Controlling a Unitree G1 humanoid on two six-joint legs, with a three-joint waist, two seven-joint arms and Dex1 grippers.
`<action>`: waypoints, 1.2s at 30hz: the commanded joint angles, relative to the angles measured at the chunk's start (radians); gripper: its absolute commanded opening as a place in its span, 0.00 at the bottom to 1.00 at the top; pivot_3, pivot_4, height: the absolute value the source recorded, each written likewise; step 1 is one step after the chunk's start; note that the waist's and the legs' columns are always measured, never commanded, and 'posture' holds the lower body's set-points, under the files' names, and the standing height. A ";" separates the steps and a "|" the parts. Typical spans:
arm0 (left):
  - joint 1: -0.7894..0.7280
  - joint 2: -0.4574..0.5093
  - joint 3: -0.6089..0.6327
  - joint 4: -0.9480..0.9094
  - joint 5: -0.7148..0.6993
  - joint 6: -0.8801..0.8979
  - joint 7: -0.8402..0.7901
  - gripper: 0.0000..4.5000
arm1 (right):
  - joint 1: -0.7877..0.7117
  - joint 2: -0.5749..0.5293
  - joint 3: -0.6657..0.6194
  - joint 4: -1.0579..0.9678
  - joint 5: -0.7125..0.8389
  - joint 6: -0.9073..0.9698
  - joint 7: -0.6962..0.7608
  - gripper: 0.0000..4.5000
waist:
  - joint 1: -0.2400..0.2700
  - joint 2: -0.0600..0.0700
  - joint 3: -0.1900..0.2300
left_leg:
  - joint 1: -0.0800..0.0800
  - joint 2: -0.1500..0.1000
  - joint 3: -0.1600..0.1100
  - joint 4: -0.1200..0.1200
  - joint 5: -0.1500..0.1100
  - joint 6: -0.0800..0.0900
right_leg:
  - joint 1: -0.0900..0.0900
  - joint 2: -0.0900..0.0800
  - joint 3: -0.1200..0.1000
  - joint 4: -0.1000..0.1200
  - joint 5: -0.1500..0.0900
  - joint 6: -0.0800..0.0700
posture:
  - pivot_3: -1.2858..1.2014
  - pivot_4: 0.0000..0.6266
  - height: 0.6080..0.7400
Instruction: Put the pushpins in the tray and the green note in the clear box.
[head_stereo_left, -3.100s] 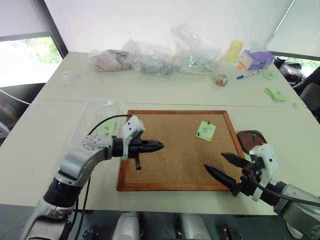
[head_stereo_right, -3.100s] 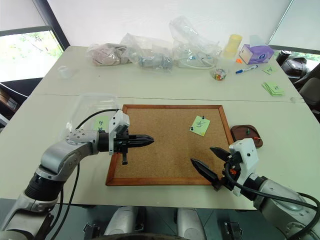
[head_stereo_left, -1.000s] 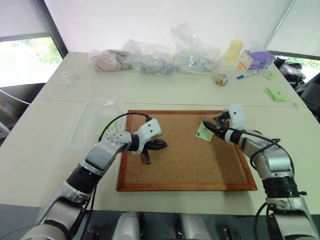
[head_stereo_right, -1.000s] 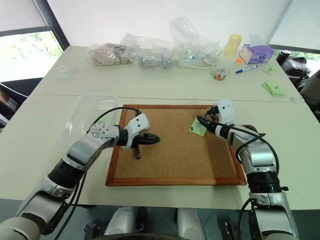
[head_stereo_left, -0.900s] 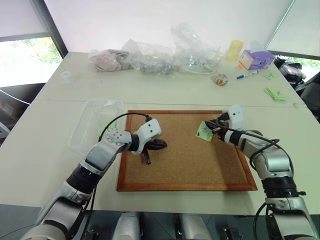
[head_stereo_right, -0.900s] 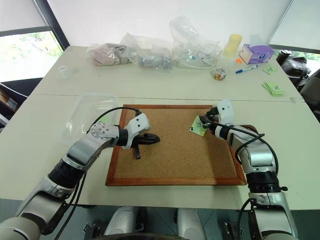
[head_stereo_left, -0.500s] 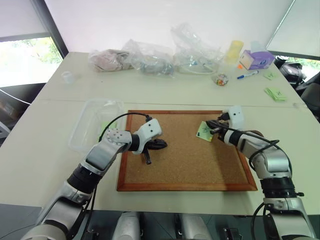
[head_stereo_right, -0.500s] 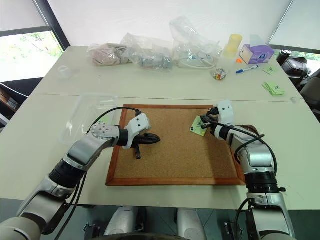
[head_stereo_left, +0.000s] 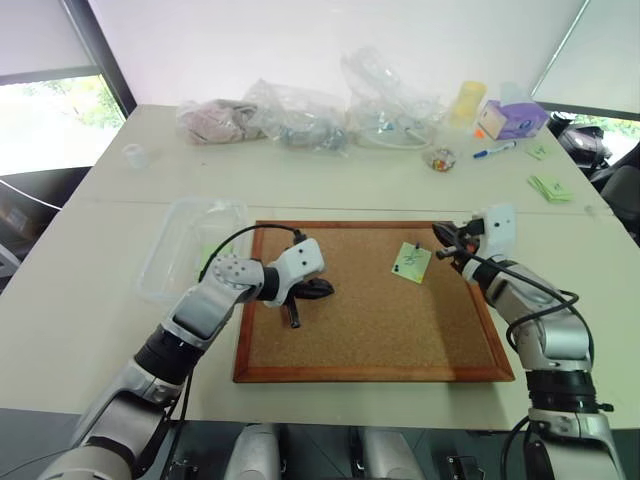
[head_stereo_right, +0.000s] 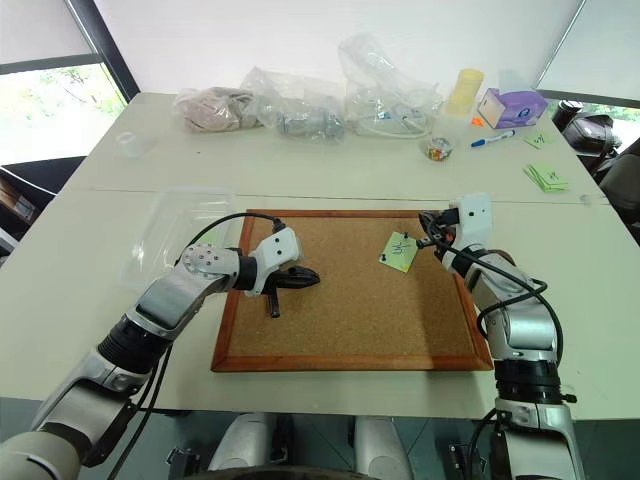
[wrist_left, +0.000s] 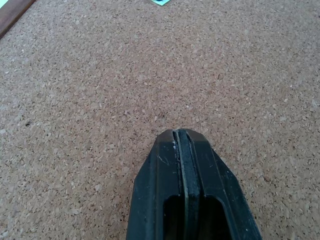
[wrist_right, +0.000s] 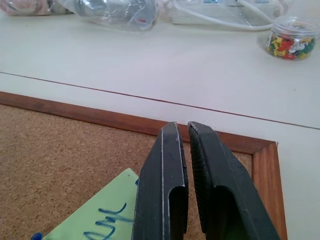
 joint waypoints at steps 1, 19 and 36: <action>0.014 0.010 -0.027 0.042 0.036 0.011 0.000 0.00 | 0.004 -0.005 0.005 -0.048 0.001 0.000 0.020 0.18 | 0.000 0.000 0.000 | 0.000 0.000 0.000 0.000 0.000 0.000 | 0.000 0.000 0.000 0.000 0.000 0.000 | 0.52 0.24 0.98; 0.026 -0.002 -0.021 0.029 0.032 0.015 0.012 0.00 | -0.084 -0.021 0.052 0.067 -0.044 0.090 0.061 0.95 | 0.001 0.000 0.000 | 0.000 0.000 0.000 0.000 0.000 0.000 | 0.000 0.000 0.000 0.000 0.000 0.000 | 0.52 0.24 0.98; 0.018 -0.005 -0.019 0.019 0.031 0.029 0.017 0.00 | -0.090 -0.006 0.038 0.102 -0.043 0.092 0.089 0.01 | 0.002 0.000 0.000 | 0.000 0.000 0.000 0.000 0.000 0.000 | 0.001 0.000 0.000 0.000 0.000 0.000 | 0.52 0.24 0.98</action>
